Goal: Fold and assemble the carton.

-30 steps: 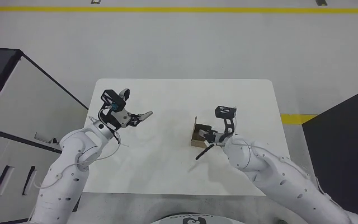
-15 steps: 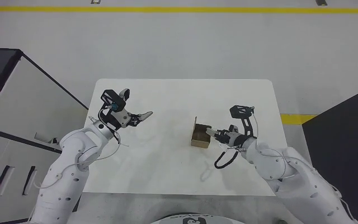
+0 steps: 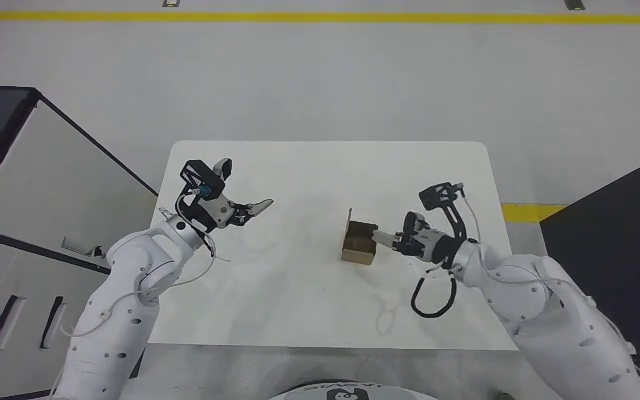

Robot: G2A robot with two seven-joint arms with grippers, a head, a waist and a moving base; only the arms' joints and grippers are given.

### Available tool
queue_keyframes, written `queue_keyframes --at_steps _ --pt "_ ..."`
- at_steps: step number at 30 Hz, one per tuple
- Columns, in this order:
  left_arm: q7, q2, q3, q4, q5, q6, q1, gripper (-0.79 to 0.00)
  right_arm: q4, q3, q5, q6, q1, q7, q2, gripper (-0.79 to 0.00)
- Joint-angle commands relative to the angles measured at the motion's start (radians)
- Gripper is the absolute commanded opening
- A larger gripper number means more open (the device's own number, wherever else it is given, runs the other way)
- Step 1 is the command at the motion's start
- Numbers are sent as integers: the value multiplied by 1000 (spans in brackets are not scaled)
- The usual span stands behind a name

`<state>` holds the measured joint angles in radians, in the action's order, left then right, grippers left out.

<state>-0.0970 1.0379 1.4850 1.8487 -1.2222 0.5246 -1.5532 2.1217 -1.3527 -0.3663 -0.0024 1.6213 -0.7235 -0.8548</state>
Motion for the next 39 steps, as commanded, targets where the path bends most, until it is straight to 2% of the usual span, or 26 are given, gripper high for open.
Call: queue_keyframes --at_steps 1,6,17,19,23,28,35,39 --pt "0 0 0 0 0 0 0 0 -14 -32 32 -72 -11 -40 4 0" --pt "0 0 0 0 0 0 0 0 -46 -66 70 -215 -82 -153 11 0" --pt "0 0 0 0 0 0 0 0 -51 -64 73 -227 -93 -168 11 0" --pt "0 0 0 0 0 0 0 0 -47 -55 45 -265 -106 -192 13 0" --pt "0 0 0 0 0 0 0 0 -73 -27 -15 -410 -178 -289 18 0" --pt "0 0 0 0 0 0 0 0 -116 26 -25 -501 -283 -363 17 0" --pt "0 0 0 0 0 0 0 0 -225 163 3 -544 -477 -437 -2 0" --pt "0 0 0 0 0 0 0 0 -243 167 3 -524 -489 -438 -3 0"
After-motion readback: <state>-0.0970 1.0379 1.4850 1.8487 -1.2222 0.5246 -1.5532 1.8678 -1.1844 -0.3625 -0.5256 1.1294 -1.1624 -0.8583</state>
